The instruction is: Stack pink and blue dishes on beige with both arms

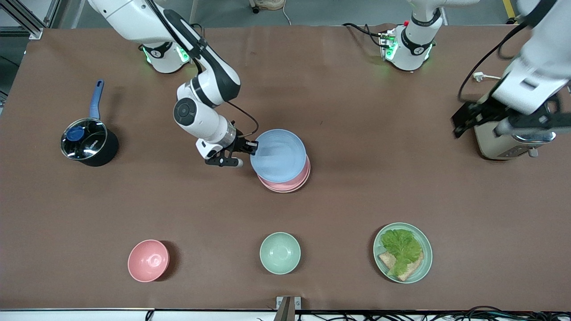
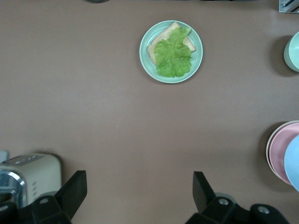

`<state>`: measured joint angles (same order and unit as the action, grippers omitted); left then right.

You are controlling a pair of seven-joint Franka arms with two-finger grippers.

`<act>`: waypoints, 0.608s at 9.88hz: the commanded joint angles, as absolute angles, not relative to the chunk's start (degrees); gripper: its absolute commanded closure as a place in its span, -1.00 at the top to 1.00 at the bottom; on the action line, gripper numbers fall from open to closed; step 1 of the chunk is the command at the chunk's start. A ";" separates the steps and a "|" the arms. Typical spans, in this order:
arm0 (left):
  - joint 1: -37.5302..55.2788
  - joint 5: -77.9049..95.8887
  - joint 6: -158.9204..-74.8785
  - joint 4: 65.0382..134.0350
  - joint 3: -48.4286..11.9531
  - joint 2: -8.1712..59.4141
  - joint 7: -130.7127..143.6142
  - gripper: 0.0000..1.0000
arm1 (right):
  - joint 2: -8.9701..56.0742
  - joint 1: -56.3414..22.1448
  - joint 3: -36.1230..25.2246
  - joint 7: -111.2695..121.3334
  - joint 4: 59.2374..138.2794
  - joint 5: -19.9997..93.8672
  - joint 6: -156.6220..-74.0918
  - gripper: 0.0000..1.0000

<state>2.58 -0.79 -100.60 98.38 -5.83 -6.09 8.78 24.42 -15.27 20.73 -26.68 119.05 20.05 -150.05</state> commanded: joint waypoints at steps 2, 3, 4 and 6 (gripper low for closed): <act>0.35 0.79 -97.56 101.17 -4.67 -11.08 5.28 1.00 | 26.72 -16.08 21.01 -28.04 119.44 19.34 -154.16 -0.83; 0.35 2.36 -95.91 97.42 -4.14 -9.86 5.36 1.00 | 26.98 -15.65 21.01 -27.95 119.18 19.34 -154.07 0.05; 0.44 2.55 -91.89 91.90 -3.43 -6.89 5.36 1.00 | 26.55 -15.56 20.92 -27.78 119.09 19.34 -154.07 0.99; 0.88 2.20 -83.09 81.25 -3.43 -0.82 5.54 1.00 | 22.09 -13.90 20.66 -27.77 118.92 19.16 -151.19 1.00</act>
